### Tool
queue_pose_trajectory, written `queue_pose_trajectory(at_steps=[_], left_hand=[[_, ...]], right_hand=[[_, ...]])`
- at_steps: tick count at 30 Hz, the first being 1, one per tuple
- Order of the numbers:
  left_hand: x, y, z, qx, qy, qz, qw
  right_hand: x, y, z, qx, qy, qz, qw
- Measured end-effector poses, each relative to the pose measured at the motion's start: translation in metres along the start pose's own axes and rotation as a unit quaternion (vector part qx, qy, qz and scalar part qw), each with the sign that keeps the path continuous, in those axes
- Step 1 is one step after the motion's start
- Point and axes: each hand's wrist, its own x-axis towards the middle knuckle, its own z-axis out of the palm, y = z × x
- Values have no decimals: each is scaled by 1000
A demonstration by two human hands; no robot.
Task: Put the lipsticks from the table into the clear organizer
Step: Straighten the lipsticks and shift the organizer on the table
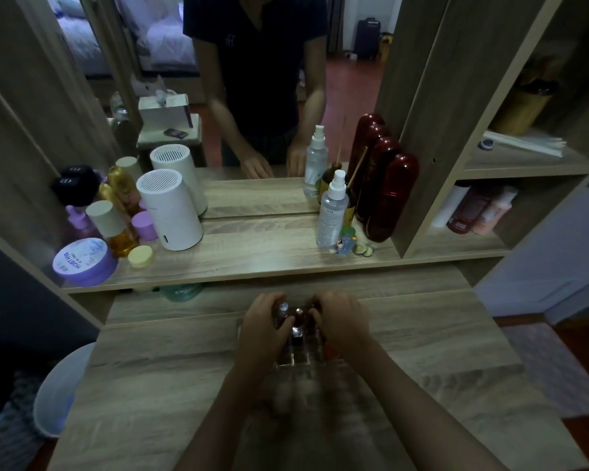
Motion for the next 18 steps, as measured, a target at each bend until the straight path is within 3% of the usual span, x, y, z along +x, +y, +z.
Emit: queue_pose_trajectory(at_steps=[18], left_hand=[[-1, -14, -27, 2, 74, -17, 997]], right_hand=[[-4, 8, -6, 16, 6, -23, 1000]])
